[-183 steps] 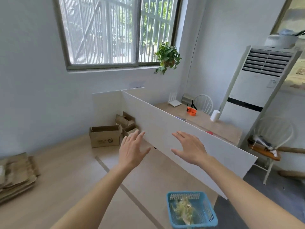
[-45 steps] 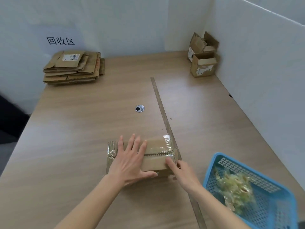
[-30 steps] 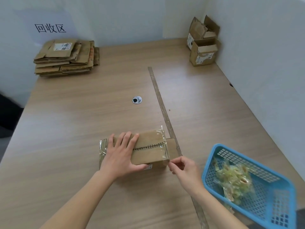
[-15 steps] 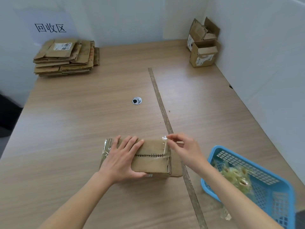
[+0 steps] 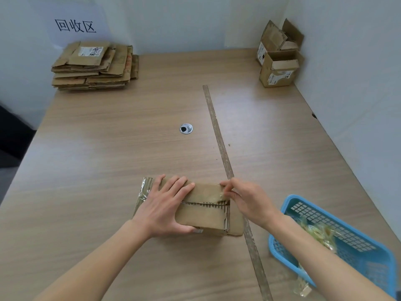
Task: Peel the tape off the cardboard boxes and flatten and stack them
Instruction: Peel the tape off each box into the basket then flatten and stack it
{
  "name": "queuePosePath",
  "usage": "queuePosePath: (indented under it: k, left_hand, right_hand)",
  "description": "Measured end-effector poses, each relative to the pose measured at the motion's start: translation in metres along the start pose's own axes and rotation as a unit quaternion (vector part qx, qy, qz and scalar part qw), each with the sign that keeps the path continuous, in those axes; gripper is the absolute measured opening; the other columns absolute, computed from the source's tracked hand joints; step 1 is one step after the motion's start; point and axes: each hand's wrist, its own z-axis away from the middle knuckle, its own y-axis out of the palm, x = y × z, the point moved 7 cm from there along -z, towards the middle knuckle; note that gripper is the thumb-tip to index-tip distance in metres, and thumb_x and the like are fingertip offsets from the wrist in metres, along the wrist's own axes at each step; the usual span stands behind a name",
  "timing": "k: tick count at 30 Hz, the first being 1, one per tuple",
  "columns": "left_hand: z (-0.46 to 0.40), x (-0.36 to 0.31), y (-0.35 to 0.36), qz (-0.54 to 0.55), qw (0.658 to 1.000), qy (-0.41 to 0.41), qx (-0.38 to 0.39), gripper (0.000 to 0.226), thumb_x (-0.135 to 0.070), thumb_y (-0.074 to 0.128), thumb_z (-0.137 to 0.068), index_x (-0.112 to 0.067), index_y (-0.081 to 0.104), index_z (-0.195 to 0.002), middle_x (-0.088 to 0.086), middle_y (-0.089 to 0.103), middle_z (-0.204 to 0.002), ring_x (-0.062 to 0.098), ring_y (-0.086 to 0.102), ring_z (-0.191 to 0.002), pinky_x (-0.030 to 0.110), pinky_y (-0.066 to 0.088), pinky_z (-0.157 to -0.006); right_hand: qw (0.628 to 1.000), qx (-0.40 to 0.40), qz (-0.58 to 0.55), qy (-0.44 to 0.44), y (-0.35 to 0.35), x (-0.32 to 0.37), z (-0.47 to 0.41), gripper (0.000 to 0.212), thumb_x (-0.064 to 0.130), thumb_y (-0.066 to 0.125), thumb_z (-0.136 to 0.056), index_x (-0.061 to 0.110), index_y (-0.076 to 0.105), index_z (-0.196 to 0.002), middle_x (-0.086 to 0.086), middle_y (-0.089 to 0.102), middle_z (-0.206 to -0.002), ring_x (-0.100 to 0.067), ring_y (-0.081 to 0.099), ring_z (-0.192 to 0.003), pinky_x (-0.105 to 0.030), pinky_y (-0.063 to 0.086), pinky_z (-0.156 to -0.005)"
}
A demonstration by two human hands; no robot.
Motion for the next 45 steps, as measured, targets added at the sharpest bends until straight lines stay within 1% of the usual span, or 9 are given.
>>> queuePosePath:
  k: [2,9,17,22,26,31,38,43,45]
  left_hand:
    - [0.001,-0.002,0.0,0.002,1.0,0.017,0.001,0.115,-0.094,0.055,-0.06,-0.021,0.045,-0.148,-0.001,0.047,-0.149,0.022,0.04,-0.142,0.057,0.022,-0.12]
    - [0.0,-0.005,0.0,0.001,0.998,0.053,0.025,0.116,-0.099,0.047,-0.066,-0.019,0.043,-0.151,-0.001,0.044,-0.154,0.021,0.036,-0.148,0.058,0.02,-0.121]
    - [-0.002,0.001,-0.009,-0.013,0.996,0.084,-0.004,0.108,-0.095,0.038,-0.078,-0.022,0.038,-0.157,0.001,0.025,-0.167,0.02,0.021,-0.155,0.053,0.011,-0.126]
    - [0.01,0.006,-0.009,0.13,0.983,-0.111,-0.06,0.069,-0.052,0.051,-0.093,-0.031,0.036,-0.156,-0.002,0.013,-0.169,0.022,0.008,-0.158,0.058,-0.001,-0.125]
    - [0.011,-0.027,0.015,0.253,0.932,-0.256,-0.036,0.098,-0.085,0.031,-0.083,-0.031,0.009,-0.162,-0.02,-0.021,-0.166,0.004,-0.021,-0.152,0.048,-0.007,-0.126]
    - [0.011,-0.038,0.024,0.365,0.897,-0.244,-0.05,0.116,-0.074,0.071,-0.072,-0.034,0.01,-0.163,-0.032,-0.021,-0.162,0.0,-0.002,-0.154,0.037,0.027,-0.12]
    - [-0.004,-0.039,0.027,0.359,0.911,-0.204,-0.008,0.119,-0.055,0.087,-0.07,-0.03,0.015,-0.162,-0.029,-0.011,-0.165,0.006,-0.007,-0.156,0.035,0.01,-0.128]
    - [-0.005,-0.047,0.025,0.384,0.916,-0.099,0.064,0.122,-0.055,0.088,-0.069,-0.033,0.011,-0.162,-0.034,-0.009,-0.164,-0.004,-0.007,-0.153,0.019,0.0,-0.124]
    - [-0.006,-0.049,0.021,0.398,0.911,-0.07,0.082,0.123,-0.051,0.09,-0.07,-0.031,0.012,-0.162,-0.031,-0.006,-0.165,-0.006,-0.005,-0.153,0.015,-0.001,-0.122]
  right_hand:
    - [0.999,-0.008,0.033,-0.011,-0.007,0.006,-0.015,0.005,0.011,0.067,-0.096,0.01,0.063,-0.094,0.003,0.073,-0.082,-0.016,0.068,-0.069,-0.027,0.049,-0.061]
    - [0.995,0.07,-0.005,0.073,-0.001,-0.003,-0.044,0.005,0.027,0.068,-0.095,0.024,0.071,-0.093,0.011,0.066,-0.071,0.001,0.056,-0.064,-0.025,0.039,-0.064]
    - [0.981,0.05,-0.16,0.098,0.001,-0.011,0.019,0.036,0.033,0.072,-0.094,0.033,0.067,-0.129,0.018,0.071,-0.114,-0.004,0.066,-0.107,-0.022,0.053,-0.093]
    - [0.985,-0.098,-0.038,0.136,-0.014,-0.003,0.037,0.034,0.026,0.082,-0.085,0.028,0.073,-0.117,0.016,0.068,-0.099,0.002,0.06,-0.08,-0.019,0.052,-0.074]
    - [0.99,-0.11,-0.025,0.09,0.01,0.031,0.049,0.031,0.024,0.082,-0.085,0.024,0.075,-0.115,0.015,0.062,-0.091,-0.001,0.055,-0.067,-0.019,0.05,-0.067]
    - [0.985,0.043,-0.125,0.113,0.02,0.025,0.044,0.018,0.017,0.084,-0.082,0.026,0.082,-0.097,0.014,0.061,-0.078,-0.007,0.061,-0.063,-0.024,0.051,-0.062]
    - [0.949,0.296,-0.05,0.094,0.012,0.025,-0.008,0.015,0.015,0.084,-0.08,0.023,0.082,-0.091,0.003,0.075,-0.074,-0.019,0.066,-0.062,-0.025,0.053,-0.059]
    - [0.984,-0.097,0.019,0.145,-0.093,-0.005,-0.081,0.011,0.01,0.077,-0.087,0.014,0.081,-0.096,-0.006,0.07,-0.088,-0.022,0.065,-0.076,-0.037,0.051,-0.075]
    - [0.977,-0.146,0.081,0.136,-0.107,-0.004,-0.093,0.013,0.013,0.073,-0.092,0.011,0.081,-0.102,-0.009,0.068,-0.095,-0.028,0.065,-0.085,-0.036,0.048,-0.08]
